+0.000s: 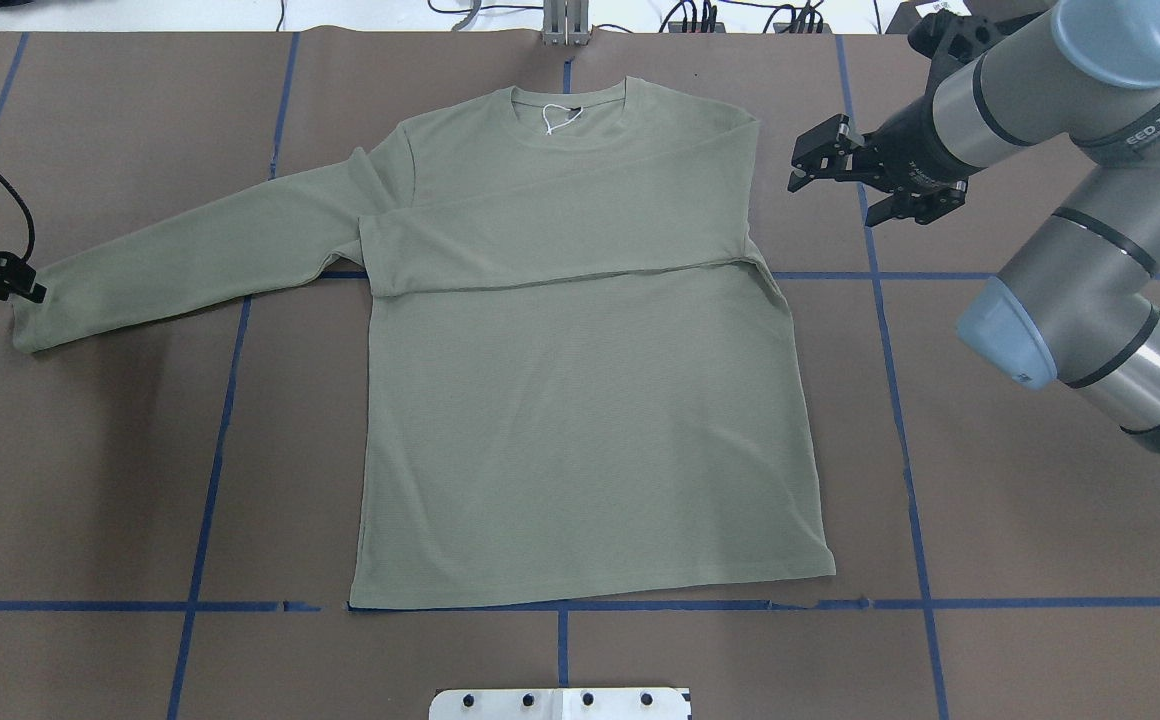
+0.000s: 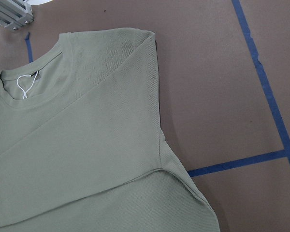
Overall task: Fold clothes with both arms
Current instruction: 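Lower the left gripper onto the cuff of the other sleeve and grasp it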
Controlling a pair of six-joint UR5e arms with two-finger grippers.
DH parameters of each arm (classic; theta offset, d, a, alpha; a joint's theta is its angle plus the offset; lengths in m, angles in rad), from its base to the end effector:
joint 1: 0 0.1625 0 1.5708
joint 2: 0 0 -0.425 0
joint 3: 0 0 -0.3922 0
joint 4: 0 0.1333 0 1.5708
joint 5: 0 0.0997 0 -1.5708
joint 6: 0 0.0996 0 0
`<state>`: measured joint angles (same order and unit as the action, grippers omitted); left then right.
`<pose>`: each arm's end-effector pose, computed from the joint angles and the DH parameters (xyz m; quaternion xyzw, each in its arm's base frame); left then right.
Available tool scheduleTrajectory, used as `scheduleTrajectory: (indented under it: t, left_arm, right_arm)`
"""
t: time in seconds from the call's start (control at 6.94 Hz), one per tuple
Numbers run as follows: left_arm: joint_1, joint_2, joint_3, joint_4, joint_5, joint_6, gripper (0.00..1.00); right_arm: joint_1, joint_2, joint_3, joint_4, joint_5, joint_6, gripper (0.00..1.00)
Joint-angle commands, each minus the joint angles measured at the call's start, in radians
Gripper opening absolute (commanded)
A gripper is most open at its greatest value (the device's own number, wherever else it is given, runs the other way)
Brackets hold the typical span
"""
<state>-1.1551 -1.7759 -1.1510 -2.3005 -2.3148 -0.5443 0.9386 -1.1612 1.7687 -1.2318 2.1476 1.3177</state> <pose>0.1791 -0.5687 0.6768 0.0481 0.4213 0.0345 0.9050 -0.3011 -0.5447 0.2964 0.0357 -0.5037 0.1647 0.8473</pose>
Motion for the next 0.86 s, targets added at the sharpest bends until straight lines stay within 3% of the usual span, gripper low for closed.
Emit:
scheduleTrajectory:
  t: [0.0, 0.43, 0.72]
  left_arm:
    - [0.000, 0.000, 0.007, 0.001, 0.000, -0.003, 0.54]
    - [0.000, -0.005, 0.008, -0.005, -0.002, -0.057, 0.53]
    - [0.000, -0.005, 0.013, -0.007, 0.000, -0.051, 0.37]
  right_arm:
    - [0.000, 0.000, 0.001, 0.000, 0.000, 0.002, 1.00]
    - [0.000, 0.000, 0.008, 0.000, 0.002, 0.002, 1.00]
    - [0.000, 0.000, 0.012, -0.002, 0.002, 0.002, 1.00]
